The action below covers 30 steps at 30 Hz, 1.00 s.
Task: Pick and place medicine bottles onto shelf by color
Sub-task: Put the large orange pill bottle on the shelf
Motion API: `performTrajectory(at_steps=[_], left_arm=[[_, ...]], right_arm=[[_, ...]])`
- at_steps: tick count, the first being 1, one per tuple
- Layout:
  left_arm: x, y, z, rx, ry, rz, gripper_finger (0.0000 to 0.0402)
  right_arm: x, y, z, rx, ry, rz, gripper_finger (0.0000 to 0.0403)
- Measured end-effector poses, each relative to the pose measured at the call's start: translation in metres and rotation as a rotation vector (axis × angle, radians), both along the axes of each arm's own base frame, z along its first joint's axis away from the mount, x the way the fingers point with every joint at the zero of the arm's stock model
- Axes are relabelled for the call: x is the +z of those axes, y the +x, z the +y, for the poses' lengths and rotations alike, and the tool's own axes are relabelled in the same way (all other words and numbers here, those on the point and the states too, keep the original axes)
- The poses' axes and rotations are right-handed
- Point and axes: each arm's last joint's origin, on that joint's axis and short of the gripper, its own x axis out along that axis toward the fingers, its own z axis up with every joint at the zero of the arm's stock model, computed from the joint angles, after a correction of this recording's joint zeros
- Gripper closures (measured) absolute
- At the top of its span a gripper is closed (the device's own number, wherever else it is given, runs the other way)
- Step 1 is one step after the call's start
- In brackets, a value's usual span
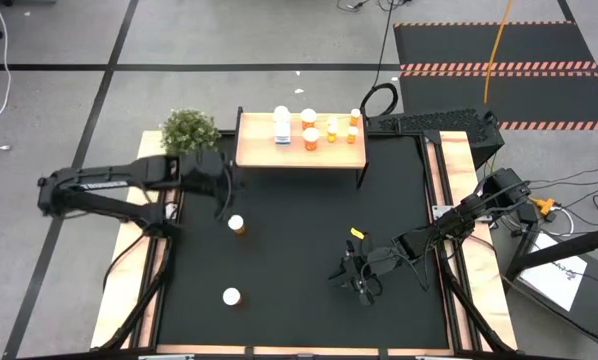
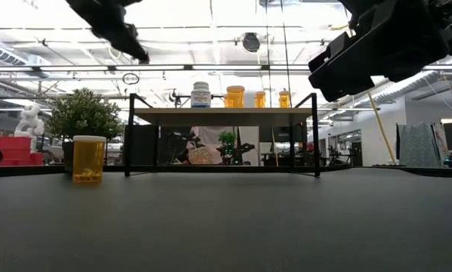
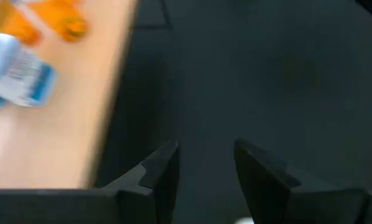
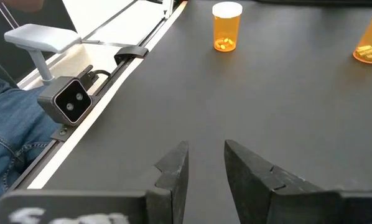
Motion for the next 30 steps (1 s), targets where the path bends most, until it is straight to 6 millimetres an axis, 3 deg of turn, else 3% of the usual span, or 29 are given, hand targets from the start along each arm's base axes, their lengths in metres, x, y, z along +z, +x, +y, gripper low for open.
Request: performTrajectory(at_steps=[6,11,18,25,30], left_arm=[[-0.012,-0.003,-0.044,0.019,-0.009,0.076,0.0230],[-0.047,-0.011,-0.062,0.145,0.033,0.131,0.0202],[-0.095,-0.026,-0.076,0.251,0.030,0.176,0.0133],[-0.111,-0.033,-0.078,0.300,0.062,0.171,0.0077],[-0.120,-0.034,-0.078,0.296,0.037,0.167,0.0067]], right_arm=[[0.000,0.000,0.000,0.002,-0.004,-0.001,0.0305],[0.000,0.000,0.000,0.014,-0.019,-0.007,0.0305],[0.001,0.001,-0.002,0.025,-0.058,-0.028,0.0305],[0.001,0.006,-0.011,-0.009,-0.056,-0.035,0.0305],[0.001,0.006,-0.012,-0.012,-0.054,-0.035,0.0305]])
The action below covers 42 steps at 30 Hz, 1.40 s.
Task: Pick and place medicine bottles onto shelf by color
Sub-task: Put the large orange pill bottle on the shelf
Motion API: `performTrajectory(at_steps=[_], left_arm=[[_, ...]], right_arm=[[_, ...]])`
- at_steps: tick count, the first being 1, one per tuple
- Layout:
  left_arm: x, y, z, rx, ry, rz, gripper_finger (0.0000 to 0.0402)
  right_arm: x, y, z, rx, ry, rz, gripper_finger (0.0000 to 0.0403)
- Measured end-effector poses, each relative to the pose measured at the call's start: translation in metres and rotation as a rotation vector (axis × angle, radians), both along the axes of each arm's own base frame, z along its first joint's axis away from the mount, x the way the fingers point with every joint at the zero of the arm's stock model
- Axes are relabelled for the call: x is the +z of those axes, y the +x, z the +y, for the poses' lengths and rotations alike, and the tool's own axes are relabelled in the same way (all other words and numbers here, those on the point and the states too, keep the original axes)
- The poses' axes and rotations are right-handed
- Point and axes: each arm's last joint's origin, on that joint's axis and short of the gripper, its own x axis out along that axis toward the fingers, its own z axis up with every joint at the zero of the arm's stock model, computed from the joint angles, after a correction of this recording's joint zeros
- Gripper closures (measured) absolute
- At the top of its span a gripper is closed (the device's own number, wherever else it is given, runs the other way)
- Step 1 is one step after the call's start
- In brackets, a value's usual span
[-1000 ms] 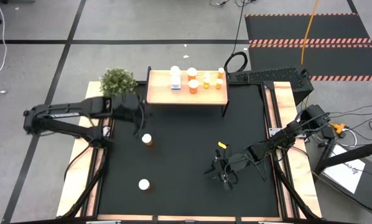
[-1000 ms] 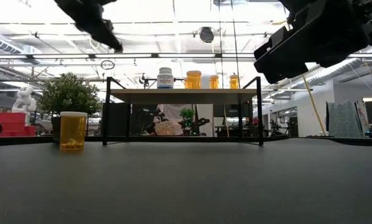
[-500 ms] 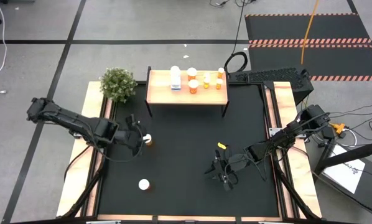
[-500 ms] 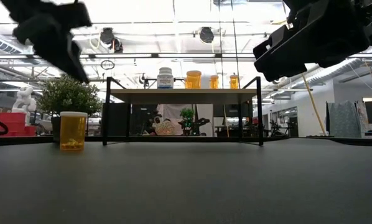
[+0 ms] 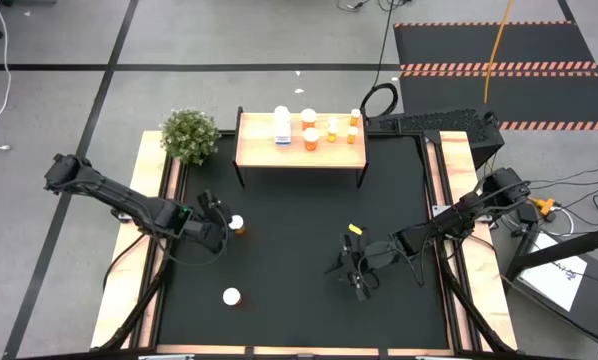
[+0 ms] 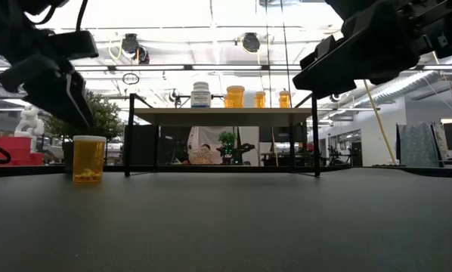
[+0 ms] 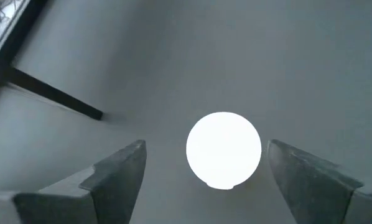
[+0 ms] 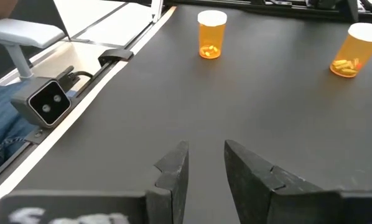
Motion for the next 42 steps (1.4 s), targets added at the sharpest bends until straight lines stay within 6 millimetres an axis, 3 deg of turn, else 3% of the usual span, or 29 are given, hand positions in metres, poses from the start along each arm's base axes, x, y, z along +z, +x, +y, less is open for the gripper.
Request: performTrajectory(at_steps=[17,27,42], left_arm=[[-0.031,0.000,0.009,-0.069,-0.092,-0.007,0.0066],[-0.029,0.005,0.010,-0.111,-0.071,-0.054,0.0069],[-0.029,0.004,0.010,-0.126,-0.057,-0.037,0.0186]], right_arm=[[0.000,0.000,0.000,0.000,0.009,0.004,0.0305],[0.000,0.000,0.000,-0.005,0.019,0.007,0.0305],[0.000,-0.001,0.002,-0.003,0.025,0.010,0.0305]])
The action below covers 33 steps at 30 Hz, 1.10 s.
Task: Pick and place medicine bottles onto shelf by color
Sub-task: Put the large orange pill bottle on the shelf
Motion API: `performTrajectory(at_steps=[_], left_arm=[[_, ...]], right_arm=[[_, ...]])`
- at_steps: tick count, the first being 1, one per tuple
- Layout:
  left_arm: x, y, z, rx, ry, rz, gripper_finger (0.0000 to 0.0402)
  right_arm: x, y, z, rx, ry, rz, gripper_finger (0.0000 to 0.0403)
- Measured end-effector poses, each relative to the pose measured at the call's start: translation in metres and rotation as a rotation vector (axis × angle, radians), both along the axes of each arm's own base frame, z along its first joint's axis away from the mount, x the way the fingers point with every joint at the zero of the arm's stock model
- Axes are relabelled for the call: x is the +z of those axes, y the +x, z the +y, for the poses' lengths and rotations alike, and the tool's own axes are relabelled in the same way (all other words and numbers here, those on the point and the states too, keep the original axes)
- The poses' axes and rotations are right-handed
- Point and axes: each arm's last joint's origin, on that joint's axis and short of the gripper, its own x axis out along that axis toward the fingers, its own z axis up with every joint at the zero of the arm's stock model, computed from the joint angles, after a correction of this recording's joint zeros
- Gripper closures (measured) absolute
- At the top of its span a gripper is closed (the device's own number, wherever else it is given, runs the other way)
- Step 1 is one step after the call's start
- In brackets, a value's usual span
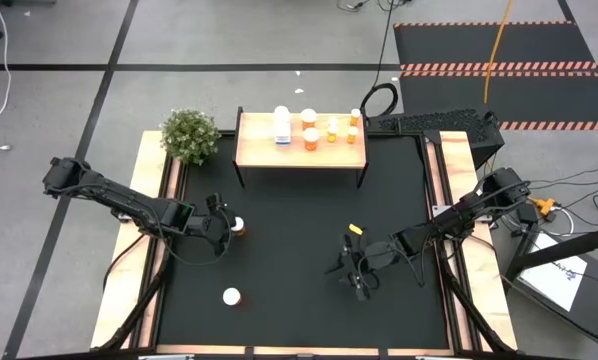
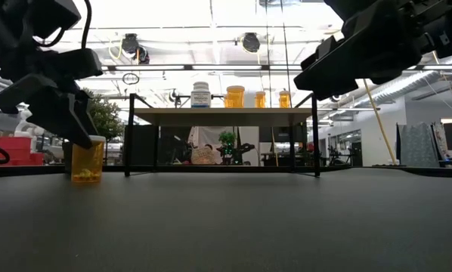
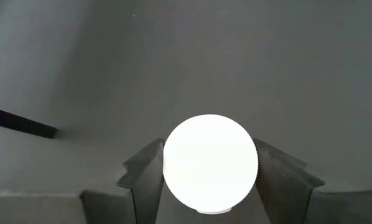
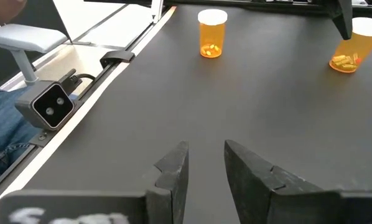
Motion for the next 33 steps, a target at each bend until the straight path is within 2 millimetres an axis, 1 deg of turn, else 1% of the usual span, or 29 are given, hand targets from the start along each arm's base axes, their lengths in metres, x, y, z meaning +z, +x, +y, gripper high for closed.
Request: performTrajectory(at_steps=[3,7,10,12,15,21,26,30,33], left_arm=[[0.000,0.000,0.000,0.000,0.000,0.000,0.0185],[0.000,0.000,0.000,-0.001,-0.002,-0.004,0.0170],[0.002,0.001,0.000,-0.014,0.006,-0.008,0.0170],[0.006,0.003,-0.001,-0.028,0.015,-0.016,0.0176],[0.017,0.009,-0.002,-0.057,0.031,-0.043,0.0185],[0.053,0.023,-0.006,-0.128,0.078,-0.115,0.0174],[0.092,0.031,-0.008,-0.180,0.123,-0.160,0.0171],[0.124,0.035,-0.003,-0.186,0.155,-0.194,0.0184],[0.144,0.035,0.003,-0.184,0.190,-0.200,0.0189]], right_arm=[[0.000,0.000,0.000,0.001,0.000,0.000,0.0305],[0.000,0.000,0.000,0.001,-0.001,0.000,0.0305],[0.000,0.000,0.000,0.001,-0.001,0.000,0.0305],[0.000,0.000,0.000,0.001,-0.001,0.000,0.0305],[0.000,0.000,0.000,0.001,-0.001,0.000,0.0305],[0.000,0.000,0.000,0.000,-0.002,0.000,0.0305],[-0.001,-0.001,0.000,0.000,-0.005,0.009,0.0305],[-0.001,-0.001,0.000,-0.002,-0.001,0.011,0.0305],[-0.001,-0.001,0.000,-0.005,0.007,0.015,0.0305]])
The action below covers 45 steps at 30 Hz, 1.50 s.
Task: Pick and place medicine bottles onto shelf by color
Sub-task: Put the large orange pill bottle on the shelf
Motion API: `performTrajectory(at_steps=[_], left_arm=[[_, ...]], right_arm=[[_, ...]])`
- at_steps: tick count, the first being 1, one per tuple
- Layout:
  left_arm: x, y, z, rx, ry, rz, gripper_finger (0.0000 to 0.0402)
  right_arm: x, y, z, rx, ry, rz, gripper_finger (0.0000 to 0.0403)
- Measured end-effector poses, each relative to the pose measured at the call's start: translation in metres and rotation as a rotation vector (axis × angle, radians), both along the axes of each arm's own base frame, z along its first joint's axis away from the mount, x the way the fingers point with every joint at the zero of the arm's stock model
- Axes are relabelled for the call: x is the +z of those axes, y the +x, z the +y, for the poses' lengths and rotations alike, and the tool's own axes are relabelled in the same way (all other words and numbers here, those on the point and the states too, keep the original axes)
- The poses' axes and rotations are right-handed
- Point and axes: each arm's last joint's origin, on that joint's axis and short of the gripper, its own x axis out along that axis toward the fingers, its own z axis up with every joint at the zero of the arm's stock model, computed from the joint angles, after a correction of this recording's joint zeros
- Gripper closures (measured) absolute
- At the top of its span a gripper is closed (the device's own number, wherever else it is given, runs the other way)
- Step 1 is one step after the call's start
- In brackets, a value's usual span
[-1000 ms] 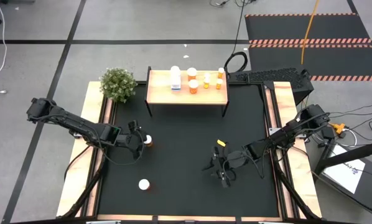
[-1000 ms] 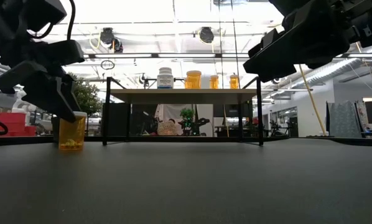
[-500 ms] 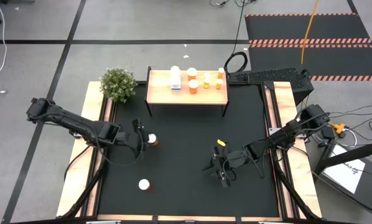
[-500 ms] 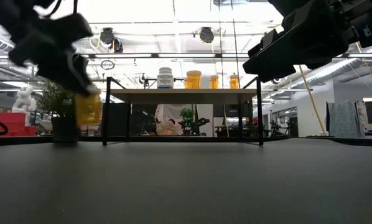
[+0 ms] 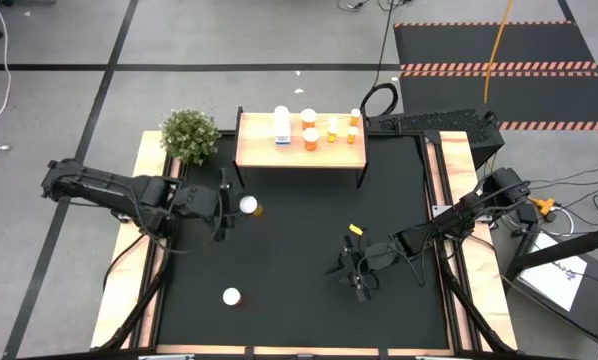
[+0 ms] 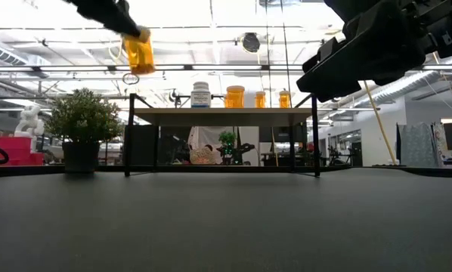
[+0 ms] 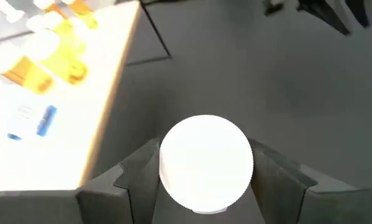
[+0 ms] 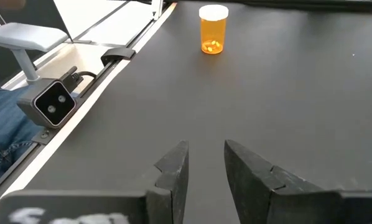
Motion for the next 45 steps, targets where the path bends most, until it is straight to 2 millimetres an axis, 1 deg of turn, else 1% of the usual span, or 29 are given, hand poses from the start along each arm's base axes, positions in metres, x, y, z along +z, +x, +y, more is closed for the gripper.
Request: performTrajectory(at_steps=[7,11,16,21,28,38,45], left_arm=[[0.039,-0.001,0.022,0.044,0.072,-0.033,0.0173],[0.057,-0.003,0.036,0.053,0.088,-0.067,0.0180],[0.073,-0.005,0.056,0.079,0.105,-0.083,0.0188],[0.080,-0.002,0.078,0.122,0.097,-0.073,0.0181],[0.083,0.007,0.110,0.164,0.090,-0.029,0.0176],[0.098,0.021,0.164,0.236,0.039,-0.020,0.0175],[0.103,0.018,0.206,0.277,-0.035,-0.028,0.0174]], right_arm=[[0.000,-0.002,0.003,0.010,0.005,0.006,0.0305],[0.000,-0.002,0.005,0.017,0.002,0.004,0.0305],[0.000,-0.002,0.005,0.016,0.002,0.004,0.0305],[0.000,-0.002,0.005,0.018,-0.001,0.002,0.0305],[0.000,-0.002,0.005,0.018,-0.003,0.004,0.0305],[-0.001,-0.003,0.005,0.018,-0.005,0.010,0.0305],[-0.001,-0.003,0.005,0.019,-0.005,0.010,0.0305]])
